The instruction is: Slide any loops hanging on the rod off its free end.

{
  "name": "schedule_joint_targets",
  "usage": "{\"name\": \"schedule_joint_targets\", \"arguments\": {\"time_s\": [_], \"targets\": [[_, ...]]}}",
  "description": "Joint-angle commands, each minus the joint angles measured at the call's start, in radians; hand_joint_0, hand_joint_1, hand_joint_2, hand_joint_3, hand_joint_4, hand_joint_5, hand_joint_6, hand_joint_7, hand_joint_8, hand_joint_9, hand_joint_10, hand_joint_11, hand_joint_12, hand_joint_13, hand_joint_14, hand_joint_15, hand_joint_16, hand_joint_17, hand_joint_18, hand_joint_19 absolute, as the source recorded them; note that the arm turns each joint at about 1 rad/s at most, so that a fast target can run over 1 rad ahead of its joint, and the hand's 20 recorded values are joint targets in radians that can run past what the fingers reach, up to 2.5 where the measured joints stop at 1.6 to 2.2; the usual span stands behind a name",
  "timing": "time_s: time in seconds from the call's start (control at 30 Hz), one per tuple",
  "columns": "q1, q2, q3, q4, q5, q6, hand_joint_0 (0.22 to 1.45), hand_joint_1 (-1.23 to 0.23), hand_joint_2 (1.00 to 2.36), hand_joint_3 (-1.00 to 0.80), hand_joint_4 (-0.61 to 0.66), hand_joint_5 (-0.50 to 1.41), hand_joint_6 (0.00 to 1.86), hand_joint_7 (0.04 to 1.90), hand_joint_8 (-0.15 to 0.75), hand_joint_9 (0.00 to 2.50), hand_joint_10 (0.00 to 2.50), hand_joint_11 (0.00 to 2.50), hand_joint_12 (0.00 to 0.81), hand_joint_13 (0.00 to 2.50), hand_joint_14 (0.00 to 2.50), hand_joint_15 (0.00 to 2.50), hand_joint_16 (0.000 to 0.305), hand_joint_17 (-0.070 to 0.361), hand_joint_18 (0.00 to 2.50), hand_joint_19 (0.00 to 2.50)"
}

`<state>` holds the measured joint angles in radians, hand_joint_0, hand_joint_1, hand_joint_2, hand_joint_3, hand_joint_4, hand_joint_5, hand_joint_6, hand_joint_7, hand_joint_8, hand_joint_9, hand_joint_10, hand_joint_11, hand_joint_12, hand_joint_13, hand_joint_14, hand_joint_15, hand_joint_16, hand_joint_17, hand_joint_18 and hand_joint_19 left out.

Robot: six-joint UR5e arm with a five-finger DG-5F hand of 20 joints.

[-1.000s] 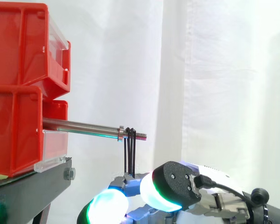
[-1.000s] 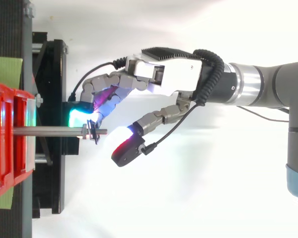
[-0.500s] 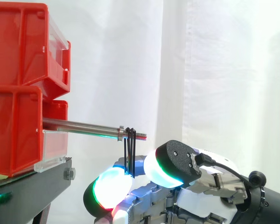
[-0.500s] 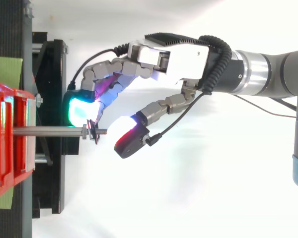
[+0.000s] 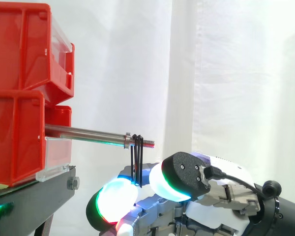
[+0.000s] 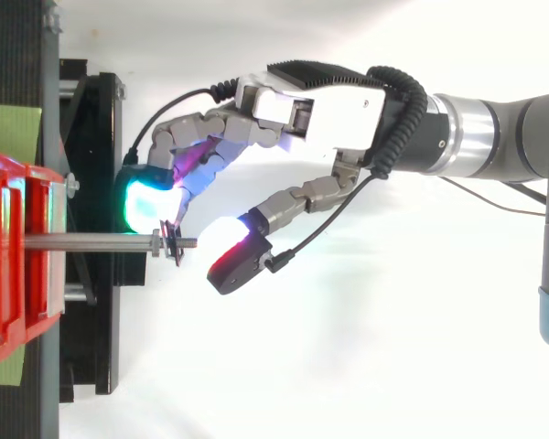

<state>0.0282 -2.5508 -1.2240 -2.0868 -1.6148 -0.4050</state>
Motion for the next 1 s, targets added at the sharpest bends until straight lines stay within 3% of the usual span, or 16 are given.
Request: {"name": "schedule_joint_targets", "arguments": {"time_s": [0.0,0.97], "targets": [[0.003,0.0,0.0,0.001,0.003,-0.02,0.59,-0.63,1.01,-0.35,0.3,-0.14,0.5,1.12,0.315,0.99,0.01,0.38,0.342,0.78,0.01,0.22,0.06,0.135,0.72,0.46],[0.01,0.001,0.001,0.024,-0.002,-0.037,0.59,-0.63,1.01,-0.35,0.31,-0.13,0.5,1.13,0.316,0.99,0.01,0.38,0.341,0.77,0.01,0.22,0.06,0.134,0.72,0.46]]}}
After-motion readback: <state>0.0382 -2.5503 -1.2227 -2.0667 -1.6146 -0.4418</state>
